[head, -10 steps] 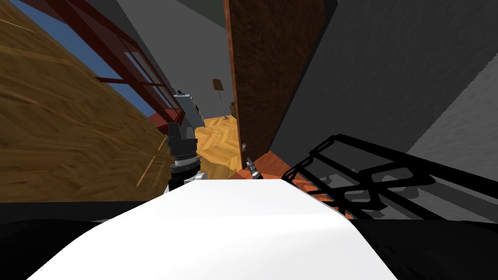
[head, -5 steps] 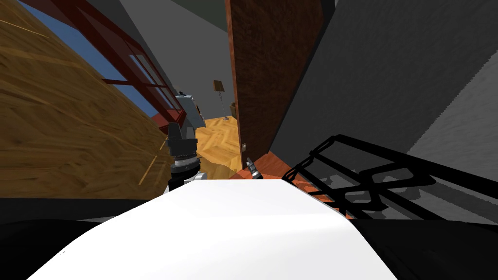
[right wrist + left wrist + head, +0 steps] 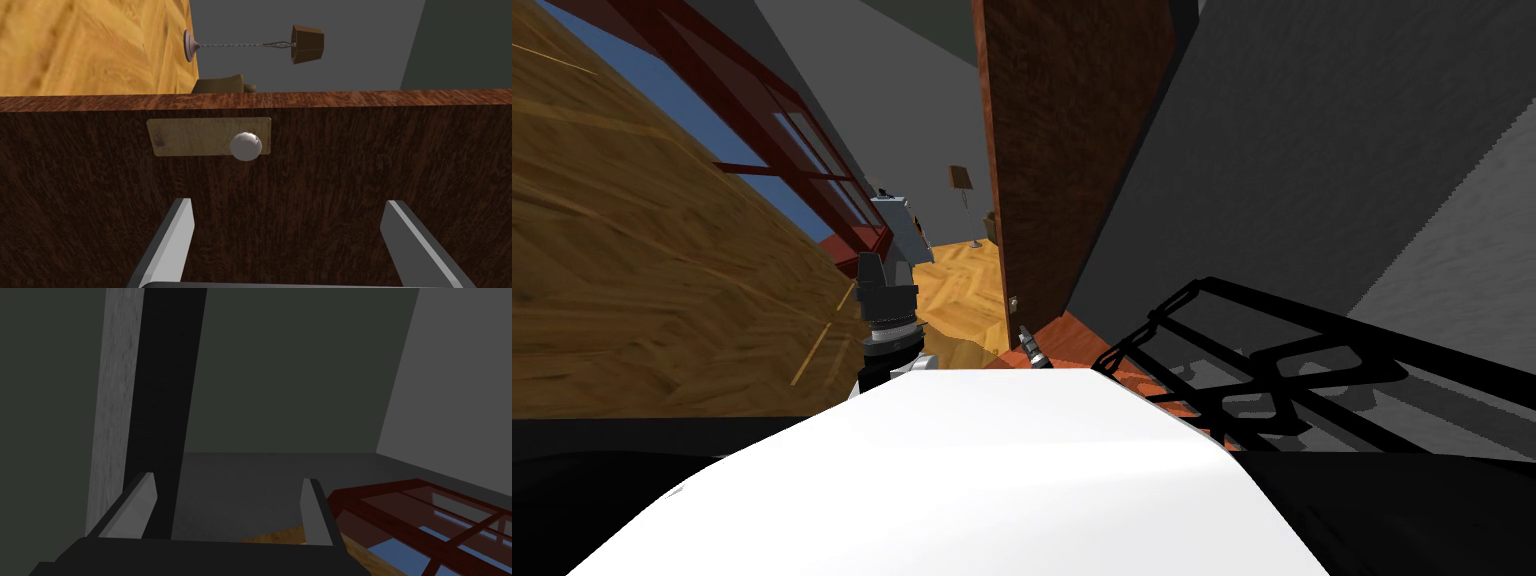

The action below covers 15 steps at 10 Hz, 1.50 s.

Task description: Push the door open

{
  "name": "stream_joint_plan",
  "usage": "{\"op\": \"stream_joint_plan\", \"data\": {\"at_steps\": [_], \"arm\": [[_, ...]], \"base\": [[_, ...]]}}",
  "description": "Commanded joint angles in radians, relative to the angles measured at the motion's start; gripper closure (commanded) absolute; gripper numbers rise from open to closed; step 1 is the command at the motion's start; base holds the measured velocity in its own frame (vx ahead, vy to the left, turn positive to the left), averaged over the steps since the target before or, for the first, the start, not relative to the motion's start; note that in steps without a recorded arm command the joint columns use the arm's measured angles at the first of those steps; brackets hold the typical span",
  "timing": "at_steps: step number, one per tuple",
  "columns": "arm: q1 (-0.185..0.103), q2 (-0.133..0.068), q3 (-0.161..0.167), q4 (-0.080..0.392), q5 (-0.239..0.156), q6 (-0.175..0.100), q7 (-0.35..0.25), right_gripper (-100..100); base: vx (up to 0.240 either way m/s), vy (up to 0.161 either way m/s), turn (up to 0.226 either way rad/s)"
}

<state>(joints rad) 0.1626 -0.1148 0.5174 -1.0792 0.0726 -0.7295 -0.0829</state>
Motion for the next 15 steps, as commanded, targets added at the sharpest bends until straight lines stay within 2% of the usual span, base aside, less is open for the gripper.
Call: {"op": "stream_joint_plan", "data": {"at_steps": [1, 14, 15], "arm": [[0.001, -0.003, 0.002, -0.001, 0.001, 0.001, -0.002, -100], [0.001, -0.005, 0.004, 0.005, 0.002, 0.0, -0.004, -100], [-0.003, -0.011, 0.01, 0.02, 0.005, -0.005, -0.011, -100]], "base": [[0.054, -0.001, 0.045], [0.008, 0.0, 0.002], [0.025, 0.0, -0.036]]}}
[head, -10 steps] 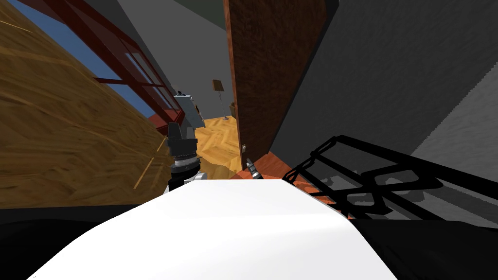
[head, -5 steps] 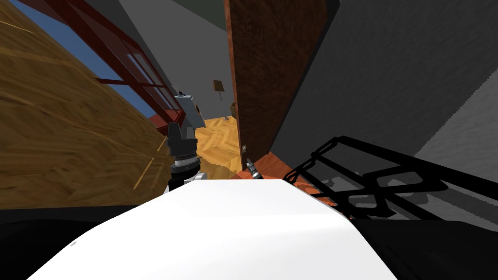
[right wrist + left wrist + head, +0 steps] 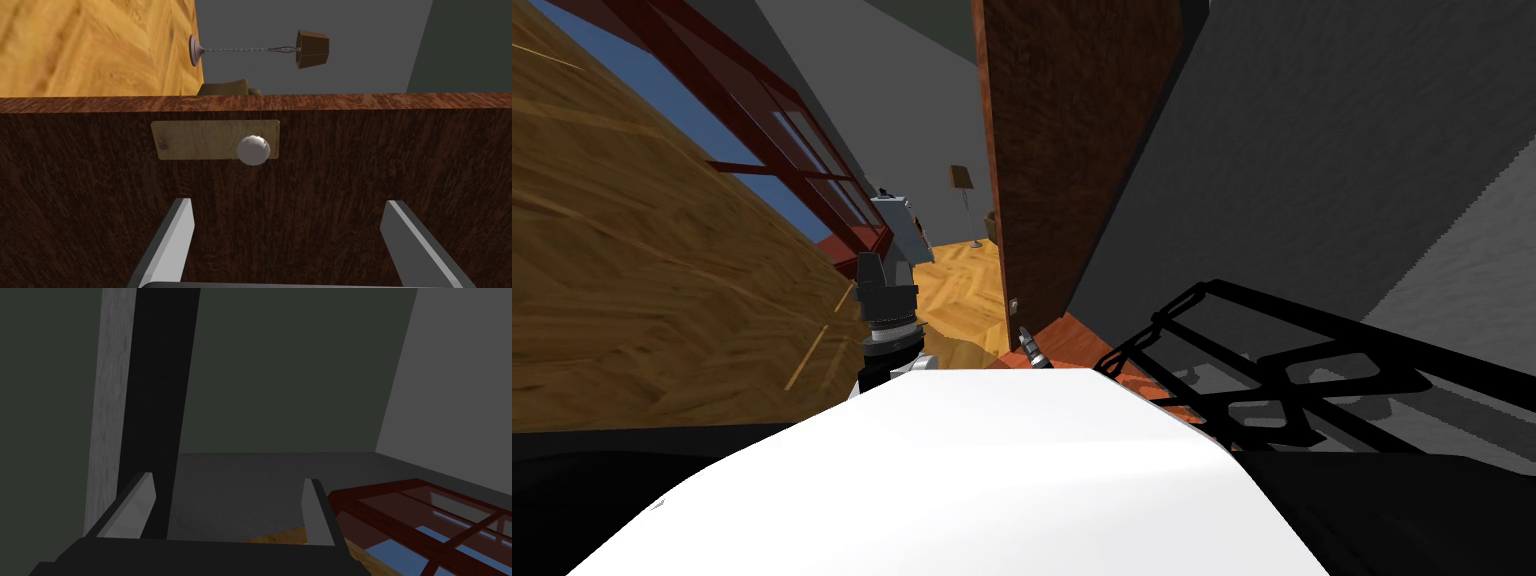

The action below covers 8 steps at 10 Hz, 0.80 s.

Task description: Push the door open

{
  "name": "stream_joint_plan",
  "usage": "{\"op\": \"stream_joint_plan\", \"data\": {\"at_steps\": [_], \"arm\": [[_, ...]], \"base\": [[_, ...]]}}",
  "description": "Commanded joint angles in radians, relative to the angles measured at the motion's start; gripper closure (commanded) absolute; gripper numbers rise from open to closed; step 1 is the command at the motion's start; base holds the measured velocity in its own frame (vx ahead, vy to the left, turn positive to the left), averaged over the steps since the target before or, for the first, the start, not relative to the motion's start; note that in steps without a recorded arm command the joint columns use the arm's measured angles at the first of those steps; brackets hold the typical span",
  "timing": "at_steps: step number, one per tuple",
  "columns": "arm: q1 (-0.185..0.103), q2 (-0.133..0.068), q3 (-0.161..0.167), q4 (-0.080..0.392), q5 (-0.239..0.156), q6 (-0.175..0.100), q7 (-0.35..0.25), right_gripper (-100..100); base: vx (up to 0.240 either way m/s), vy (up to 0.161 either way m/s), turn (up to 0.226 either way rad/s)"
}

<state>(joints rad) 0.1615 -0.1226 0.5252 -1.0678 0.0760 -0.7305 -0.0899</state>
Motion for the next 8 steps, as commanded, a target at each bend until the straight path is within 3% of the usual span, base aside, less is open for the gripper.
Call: {"op": "stream_joint_plan", "data": {"at_steps": [1, 8], "arm": [[-0.002, -0.003, 0.003, 0.009, 0.001, -0.004, -0.004, -100], [-0.002, -0.003, 0.003, 0.009, 0.001, -0.004, -0.004, -100]], "base": [[0.019, 0.0, -0.049], [0.011, 0.0, 0.008]]}}
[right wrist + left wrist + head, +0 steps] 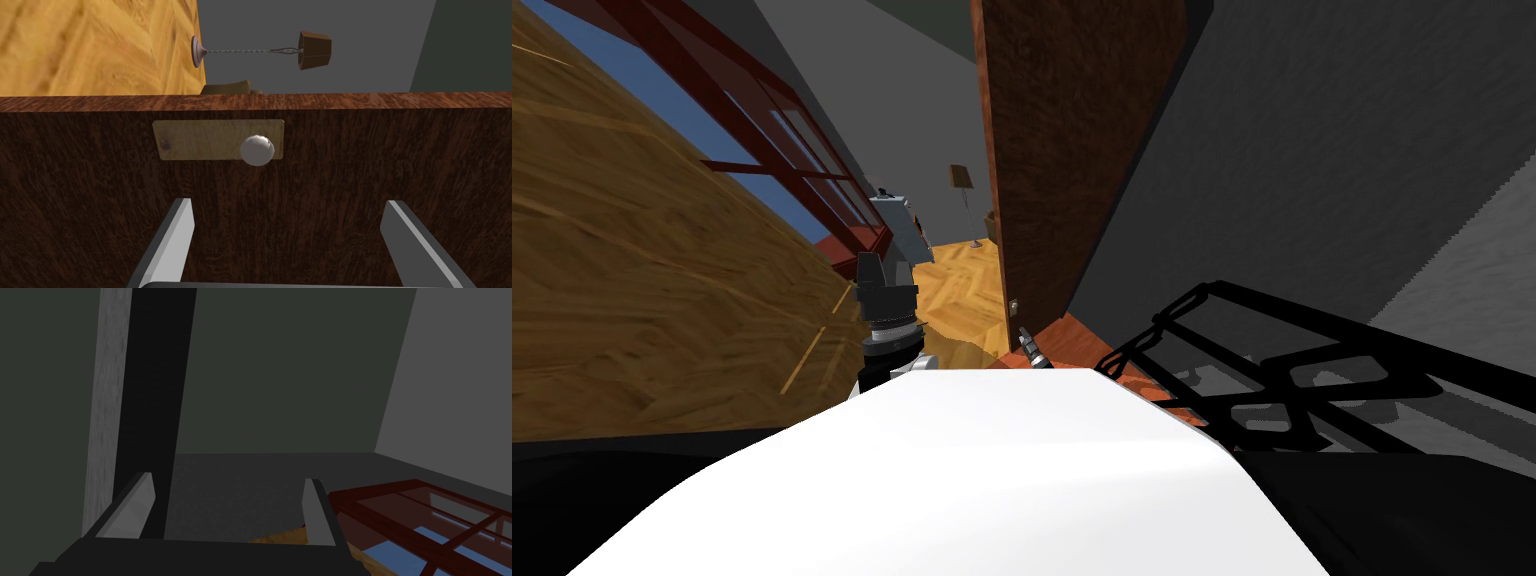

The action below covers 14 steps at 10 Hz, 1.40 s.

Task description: Push the door open

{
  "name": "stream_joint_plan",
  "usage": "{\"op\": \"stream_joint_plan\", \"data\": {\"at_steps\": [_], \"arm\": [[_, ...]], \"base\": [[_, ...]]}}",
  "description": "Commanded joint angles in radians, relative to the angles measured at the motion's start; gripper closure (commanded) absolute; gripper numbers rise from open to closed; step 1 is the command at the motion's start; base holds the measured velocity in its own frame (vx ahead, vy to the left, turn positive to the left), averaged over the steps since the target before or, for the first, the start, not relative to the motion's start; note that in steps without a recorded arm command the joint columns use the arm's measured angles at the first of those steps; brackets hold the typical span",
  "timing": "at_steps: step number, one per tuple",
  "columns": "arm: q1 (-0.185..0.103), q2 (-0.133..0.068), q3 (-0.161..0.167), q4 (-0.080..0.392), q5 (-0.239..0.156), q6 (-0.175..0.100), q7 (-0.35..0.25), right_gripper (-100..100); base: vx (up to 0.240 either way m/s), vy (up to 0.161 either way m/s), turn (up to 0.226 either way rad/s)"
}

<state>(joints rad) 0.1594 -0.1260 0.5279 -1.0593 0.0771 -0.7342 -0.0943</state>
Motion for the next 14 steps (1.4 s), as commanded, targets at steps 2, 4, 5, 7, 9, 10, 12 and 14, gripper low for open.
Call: {"op": "stream_joint_plan", "data": {"at_steps": [2, 4, 5, 7, 9, 10, 12, 14], "arm": [[-0.003, -0.006, 0.007, 0.01, 0.002, -0.003, -0.007, -100], [-0.003, -0.006, 0.007, 0.01, 0.002, -0.003, -0.007, -100], [-0.004, -0.008, 0.008, 0.012, 0.003, -0.004, -0.009, -100], [-0.004, -0.008, 0.008, 0.012, 0.003, -0.004, -0.009, -100], [-0.004, -0.008, 0.008, 0.012, 0.003, -0.004, -0.009, -100], [-0.004, -0.008, 0.008, 0.012, 0.003, -0.004, -0.009, -100], [-0.004, -0.008, 0.008, 0.012, 0.003, -0.004, -0.009, -100], [-0.004, -0.008, 0.008, 0.012, 0.003, -0.004, -0.009, -100]], "base": [[0.014, 0.0, -0.009], [0.035, 0.0, -0.018], [0.037, 0.0, 0.008], [0.003, 0.0, -0.003], [-0.006, 0.0, 0.021], [0.007, -0.001, -0.024], [-0.002, 0.0, 0.006], [-0.003, 0.0, 0.009]]}}
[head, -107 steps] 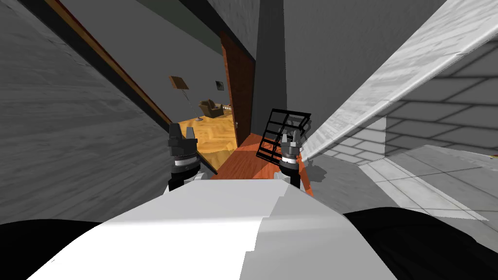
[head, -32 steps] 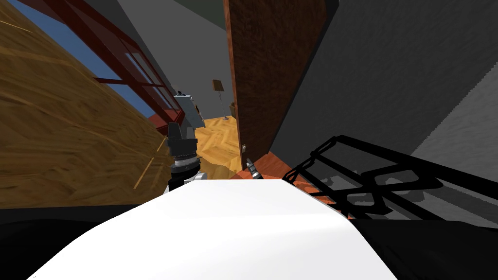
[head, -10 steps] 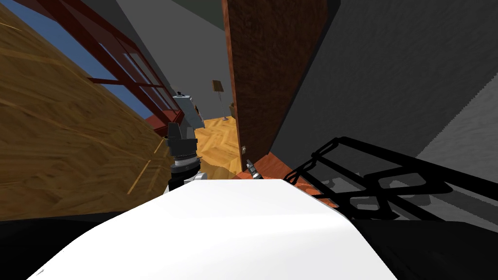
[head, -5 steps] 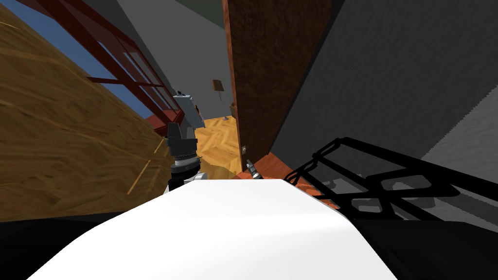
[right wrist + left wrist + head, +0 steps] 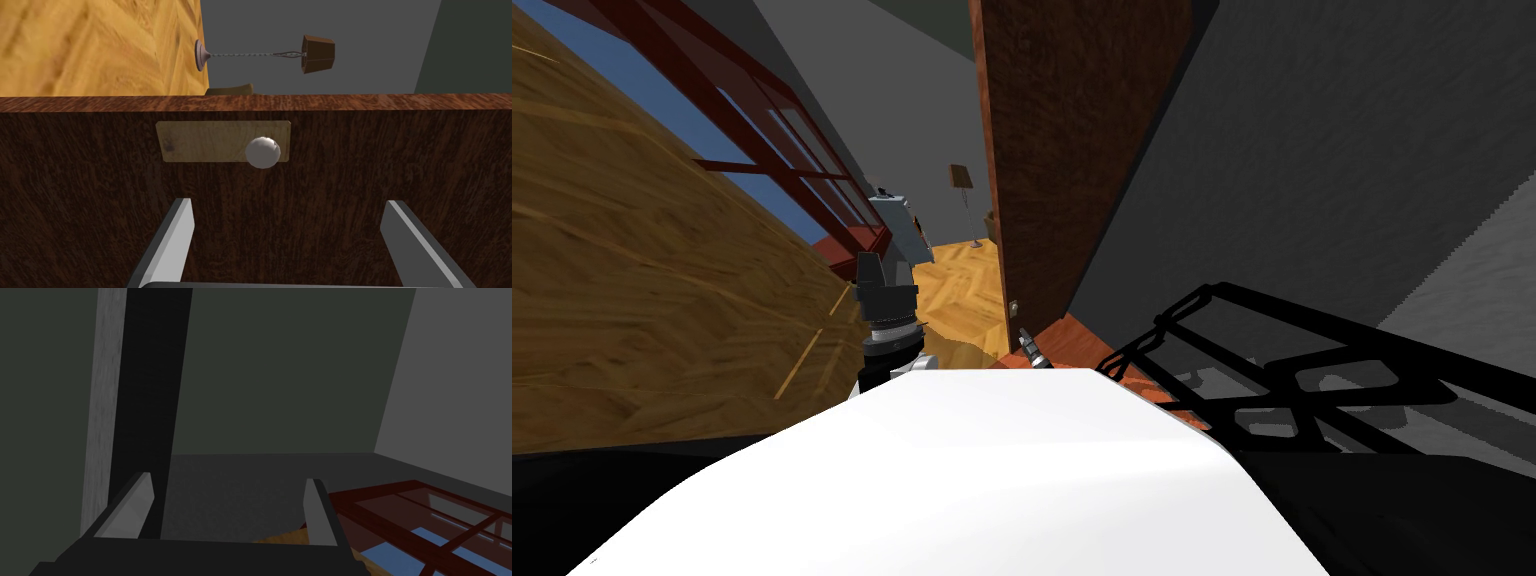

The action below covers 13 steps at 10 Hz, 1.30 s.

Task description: Push the door open

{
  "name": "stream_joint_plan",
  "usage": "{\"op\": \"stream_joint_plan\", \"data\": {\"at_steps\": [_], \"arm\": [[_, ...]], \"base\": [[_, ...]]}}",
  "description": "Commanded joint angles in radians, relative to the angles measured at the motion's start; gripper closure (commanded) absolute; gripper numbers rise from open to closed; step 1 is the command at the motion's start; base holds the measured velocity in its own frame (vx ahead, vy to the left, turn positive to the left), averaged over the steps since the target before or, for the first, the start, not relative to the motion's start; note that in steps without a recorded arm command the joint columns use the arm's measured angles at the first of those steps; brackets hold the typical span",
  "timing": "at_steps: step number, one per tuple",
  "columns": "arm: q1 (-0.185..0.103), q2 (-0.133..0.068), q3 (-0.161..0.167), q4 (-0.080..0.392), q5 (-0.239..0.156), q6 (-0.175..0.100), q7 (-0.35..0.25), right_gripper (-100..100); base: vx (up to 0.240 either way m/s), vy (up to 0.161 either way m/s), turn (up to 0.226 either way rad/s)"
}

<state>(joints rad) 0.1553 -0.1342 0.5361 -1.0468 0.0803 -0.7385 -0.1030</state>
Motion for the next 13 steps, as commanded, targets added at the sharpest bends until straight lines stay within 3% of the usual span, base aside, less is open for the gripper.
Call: {"op": "stream_joint_plan", "data": {"at_steps": [1, 12, 13], "arm": [[-0.003, -0.006, 0.006, 0.006, 0.002, -0.003, -0.007, -100], [-0.004, -0.008, 0.007, 0.007, 0.002, -0.003, -0.008, -100], [-0.008, -0.015, 0.013, 0.012, 0.004, -0.006, -0.016, -100]], "base": [[0.019, -0.001, -0.061], [0.005, 0.0, 0.0], [0.024, -0.002, -0.079]]}}
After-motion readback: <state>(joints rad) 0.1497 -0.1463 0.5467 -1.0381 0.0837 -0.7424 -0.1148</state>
